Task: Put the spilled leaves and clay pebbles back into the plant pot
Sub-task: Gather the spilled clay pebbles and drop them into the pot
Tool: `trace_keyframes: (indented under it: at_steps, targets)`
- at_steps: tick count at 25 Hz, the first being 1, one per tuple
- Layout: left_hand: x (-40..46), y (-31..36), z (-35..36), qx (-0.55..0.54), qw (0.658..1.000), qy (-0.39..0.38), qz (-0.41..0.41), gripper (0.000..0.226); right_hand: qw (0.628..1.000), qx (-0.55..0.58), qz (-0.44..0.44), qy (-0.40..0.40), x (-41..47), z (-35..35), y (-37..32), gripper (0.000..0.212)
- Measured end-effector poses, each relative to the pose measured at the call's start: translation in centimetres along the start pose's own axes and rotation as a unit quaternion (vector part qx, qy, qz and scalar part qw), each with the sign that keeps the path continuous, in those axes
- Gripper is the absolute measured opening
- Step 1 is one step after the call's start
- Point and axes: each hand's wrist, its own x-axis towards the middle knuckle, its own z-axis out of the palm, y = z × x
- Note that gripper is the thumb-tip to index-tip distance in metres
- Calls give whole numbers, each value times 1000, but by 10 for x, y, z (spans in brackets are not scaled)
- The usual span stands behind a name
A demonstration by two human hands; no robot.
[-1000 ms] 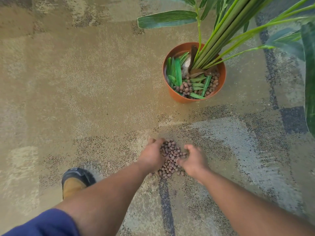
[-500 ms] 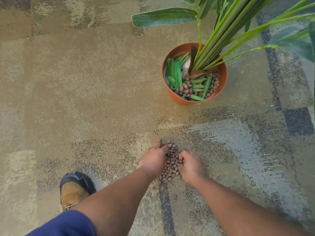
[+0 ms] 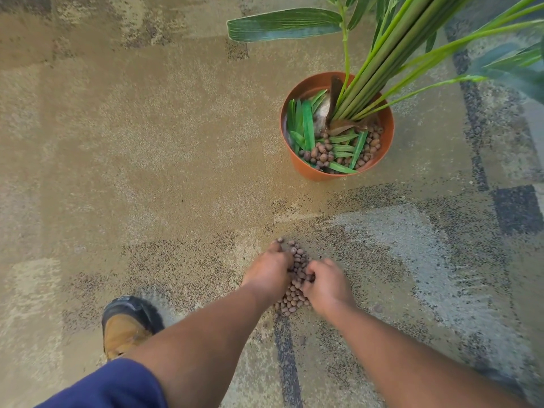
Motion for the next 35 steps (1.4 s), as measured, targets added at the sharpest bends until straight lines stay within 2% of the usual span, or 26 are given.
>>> trace_keyframes:
  at_steps: [2,6,9,13,14,16,18,21,24,26,28,31,33,35]
  targets:
    - [0,3,2,-14,1000,4,-25,9,999,-27,-39,-9,-1,1,3,12]
    - [0,6,0,-57,997,9,-46,26,997,-38,-57,-21,-2,3,6,26]
    - [-2,1,1,-63,997,14,-33,16,999,-13,-47,-4,-3,4,8,35]
    - [-4,-8,7,-71,994,76,-36,11,995,-42,-91,1,-2,8,14,14]
    - [-4,-9,7,-80,992,85,-45,11,994,-51,-100,-3,-2,8,14,15]
    - [-4,-10,5,-92,990,87,-60,8,993,-62,-101,-16,-2,7,15,27]
    - [-2,-10,3,-94,990,79,-71,19,995,-52,-78,-22,-1,3,13,33]
    - [-3,-9,-8,-129,985,82,-76,32,1000,14,-10,2,0,-11,7,23]
    - [-7,1,-29,-169,977,120,-47,20,991,129,28,32,-3,-33,-7,18]
    - [-6,19,-52,-195,965,175,14,12,970,231,21,71,-4,-58,-23,22]
    - [2,42,-83,-224,941,240,87,11,934,335,-3,126,-1,-91,-44,21]
    - [24,71,-130,-235,910,306,153,9,883,424,-48,195,16,-137,-72,19]
    - [41,82,-149,-197,915,309,171,7,865,452,-49,212,28,-155,-87,17]
    - [55,84,-157,-140,933,284,170,11,860,465,-29,211,36,-162,-94,16]
